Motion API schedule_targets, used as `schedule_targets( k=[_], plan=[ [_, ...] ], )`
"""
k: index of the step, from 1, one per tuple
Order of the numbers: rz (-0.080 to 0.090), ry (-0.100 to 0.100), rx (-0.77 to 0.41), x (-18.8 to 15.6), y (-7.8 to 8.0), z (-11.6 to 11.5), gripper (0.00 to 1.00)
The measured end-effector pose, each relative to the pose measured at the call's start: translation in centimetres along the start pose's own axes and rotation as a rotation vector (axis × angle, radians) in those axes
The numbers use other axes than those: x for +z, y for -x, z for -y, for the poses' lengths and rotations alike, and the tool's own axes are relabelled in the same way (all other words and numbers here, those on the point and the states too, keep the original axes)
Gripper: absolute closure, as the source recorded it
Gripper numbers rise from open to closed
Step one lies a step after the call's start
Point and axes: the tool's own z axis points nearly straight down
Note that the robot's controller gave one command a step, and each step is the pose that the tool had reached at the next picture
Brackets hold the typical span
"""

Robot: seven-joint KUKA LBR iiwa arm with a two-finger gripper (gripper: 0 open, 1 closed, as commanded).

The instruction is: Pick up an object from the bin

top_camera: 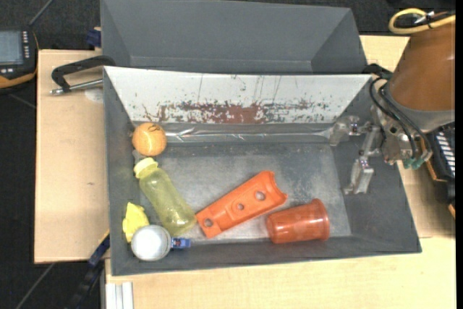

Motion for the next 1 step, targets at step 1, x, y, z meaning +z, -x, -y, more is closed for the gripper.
schedule_targets(
  k=[1],
  plan=[
    [0.009, -0.001, -0.002, -0.44, 0.18, -0.05, 0.00]
  ],
)
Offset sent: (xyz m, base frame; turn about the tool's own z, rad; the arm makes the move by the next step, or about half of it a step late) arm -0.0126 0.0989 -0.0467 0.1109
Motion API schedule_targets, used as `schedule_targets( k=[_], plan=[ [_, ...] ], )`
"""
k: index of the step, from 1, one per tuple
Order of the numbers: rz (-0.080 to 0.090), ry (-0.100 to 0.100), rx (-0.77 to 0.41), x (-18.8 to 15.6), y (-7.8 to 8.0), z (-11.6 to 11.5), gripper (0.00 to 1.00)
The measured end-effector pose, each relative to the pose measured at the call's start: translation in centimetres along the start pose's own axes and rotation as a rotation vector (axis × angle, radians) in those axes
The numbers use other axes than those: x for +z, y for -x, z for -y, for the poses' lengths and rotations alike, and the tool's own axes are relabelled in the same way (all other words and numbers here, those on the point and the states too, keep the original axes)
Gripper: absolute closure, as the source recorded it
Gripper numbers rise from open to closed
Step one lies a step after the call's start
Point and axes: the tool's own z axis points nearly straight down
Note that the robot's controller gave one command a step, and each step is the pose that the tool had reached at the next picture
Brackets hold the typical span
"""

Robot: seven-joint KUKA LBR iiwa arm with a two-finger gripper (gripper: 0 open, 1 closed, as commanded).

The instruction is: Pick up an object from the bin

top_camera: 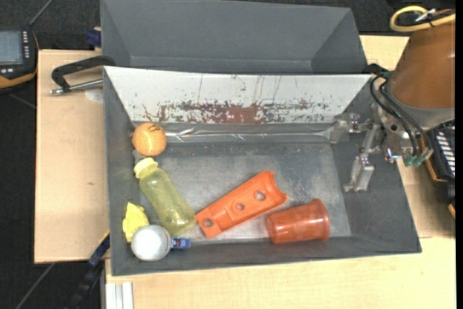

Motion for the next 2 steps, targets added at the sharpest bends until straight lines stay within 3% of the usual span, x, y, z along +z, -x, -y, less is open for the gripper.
schedule_targets(
  k=[1, 2],
  plan=[
    [0.003, -0.003, 0.020, 0.3, -0.1, -0.5, 0.00],
    [0.001, -0.002, 0.039, 1.3, -0.6, -2.6, 0.00]
  ],
)
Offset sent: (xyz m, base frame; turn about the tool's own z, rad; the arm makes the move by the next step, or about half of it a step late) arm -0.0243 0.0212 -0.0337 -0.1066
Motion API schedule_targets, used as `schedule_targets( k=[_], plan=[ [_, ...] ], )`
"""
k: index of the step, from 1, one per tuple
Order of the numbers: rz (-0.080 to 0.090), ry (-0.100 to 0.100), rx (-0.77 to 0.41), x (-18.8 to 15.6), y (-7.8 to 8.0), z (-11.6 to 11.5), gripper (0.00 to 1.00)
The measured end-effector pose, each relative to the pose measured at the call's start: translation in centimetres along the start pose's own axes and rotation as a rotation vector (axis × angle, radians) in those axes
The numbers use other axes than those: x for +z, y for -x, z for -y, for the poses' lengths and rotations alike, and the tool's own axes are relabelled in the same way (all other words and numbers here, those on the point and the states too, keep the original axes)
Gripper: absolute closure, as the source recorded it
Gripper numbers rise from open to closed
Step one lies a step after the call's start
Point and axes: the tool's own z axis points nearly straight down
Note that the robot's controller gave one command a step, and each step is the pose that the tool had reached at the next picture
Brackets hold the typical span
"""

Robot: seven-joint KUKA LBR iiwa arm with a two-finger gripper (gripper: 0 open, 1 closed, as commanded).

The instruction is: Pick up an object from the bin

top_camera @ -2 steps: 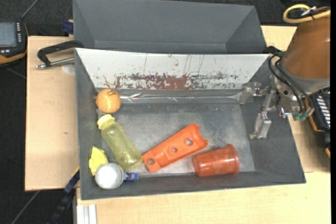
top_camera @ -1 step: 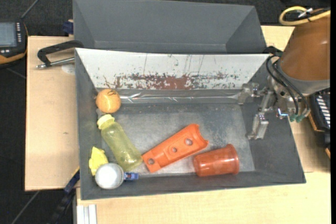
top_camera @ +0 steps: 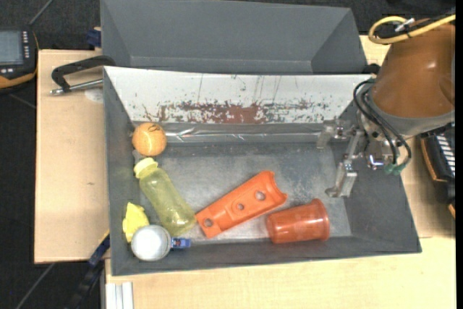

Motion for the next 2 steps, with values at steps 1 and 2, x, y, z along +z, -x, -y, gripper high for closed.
schedule_targets(
  k=[1, 2],
  plan=[
    [0.006, 0.003, 0.048, -0.9, 1.1, -0.8, 0.00],
    [0.011, 0.000, 0.033, 3.0, 0.4, -1.8, 0.00]
  ],
)
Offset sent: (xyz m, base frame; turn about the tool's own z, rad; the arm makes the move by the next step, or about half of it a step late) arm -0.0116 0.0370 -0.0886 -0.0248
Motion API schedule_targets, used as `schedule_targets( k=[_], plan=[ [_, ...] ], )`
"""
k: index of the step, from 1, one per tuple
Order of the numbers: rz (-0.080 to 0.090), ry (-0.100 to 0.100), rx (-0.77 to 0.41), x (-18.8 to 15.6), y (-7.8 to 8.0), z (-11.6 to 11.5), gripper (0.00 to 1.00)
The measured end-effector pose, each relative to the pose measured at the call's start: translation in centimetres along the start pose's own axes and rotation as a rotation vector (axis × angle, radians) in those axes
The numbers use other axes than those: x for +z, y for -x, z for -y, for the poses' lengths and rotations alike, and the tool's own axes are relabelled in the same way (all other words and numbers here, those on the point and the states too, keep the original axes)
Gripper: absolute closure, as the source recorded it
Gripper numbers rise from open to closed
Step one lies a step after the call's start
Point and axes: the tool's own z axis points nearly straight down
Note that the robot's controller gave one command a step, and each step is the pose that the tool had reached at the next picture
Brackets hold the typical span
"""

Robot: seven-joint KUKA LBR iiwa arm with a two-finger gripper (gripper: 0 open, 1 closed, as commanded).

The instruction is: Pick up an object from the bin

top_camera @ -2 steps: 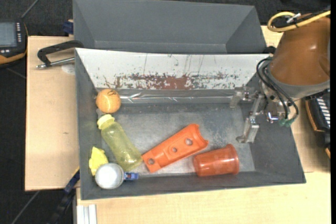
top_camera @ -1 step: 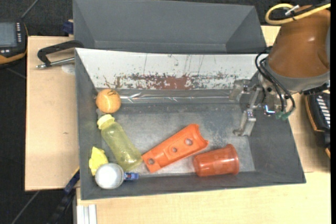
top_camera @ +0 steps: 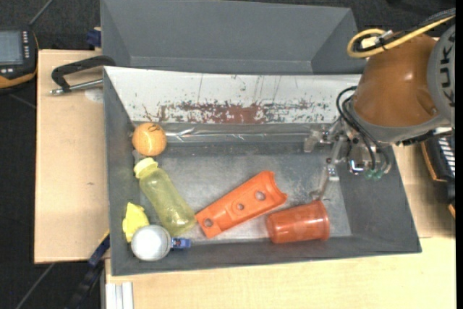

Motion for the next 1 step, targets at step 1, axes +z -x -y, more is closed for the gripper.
schedule_targets(
  k=[1],
  plan=[
    [-0.008, 0.004, 0.003, 4.77, -0.32, -4.15, 0.00]
  ],
)
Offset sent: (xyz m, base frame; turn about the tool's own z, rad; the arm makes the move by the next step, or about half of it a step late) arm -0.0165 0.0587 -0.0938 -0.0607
